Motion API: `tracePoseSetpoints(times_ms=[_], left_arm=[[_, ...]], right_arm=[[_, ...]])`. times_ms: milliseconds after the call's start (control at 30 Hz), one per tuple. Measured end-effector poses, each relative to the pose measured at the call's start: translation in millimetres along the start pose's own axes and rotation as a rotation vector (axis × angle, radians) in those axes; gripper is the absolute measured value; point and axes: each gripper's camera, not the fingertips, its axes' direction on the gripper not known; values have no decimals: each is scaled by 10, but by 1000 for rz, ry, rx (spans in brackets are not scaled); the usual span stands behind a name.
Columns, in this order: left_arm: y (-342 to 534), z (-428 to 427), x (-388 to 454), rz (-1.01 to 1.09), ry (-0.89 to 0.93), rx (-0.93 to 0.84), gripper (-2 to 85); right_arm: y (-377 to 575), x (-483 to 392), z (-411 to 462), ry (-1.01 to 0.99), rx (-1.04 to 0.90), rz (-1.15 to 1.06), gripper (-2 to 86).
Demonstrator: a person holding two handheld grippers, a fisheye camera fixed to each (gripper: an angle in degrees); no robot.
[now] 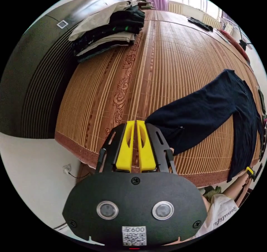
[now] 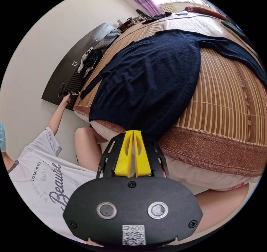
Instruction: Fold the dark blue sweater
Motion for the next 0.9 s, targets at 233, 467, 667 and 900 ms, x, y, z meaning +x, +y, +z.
tracePoseSetpoints(times_ms=[233, 467, 667, 900], left_arm=[[249, -336, 62, 21, 232, 215, 84], [314, -72, 792, 190, 224, 102, 54], [516, -126, 901, 268, -131, 92, 12], [699, -427, 1070, 405, -9, 206, 54]], right_arm=[[-40, 230, 101, -50, 15, 13, -8], [-75, 291, 274, -65, -23, -15, -8], [-100, 433, 275, -61, -8, -6, -8], [-135, 568, 331, -78, -6, 5, -8]])
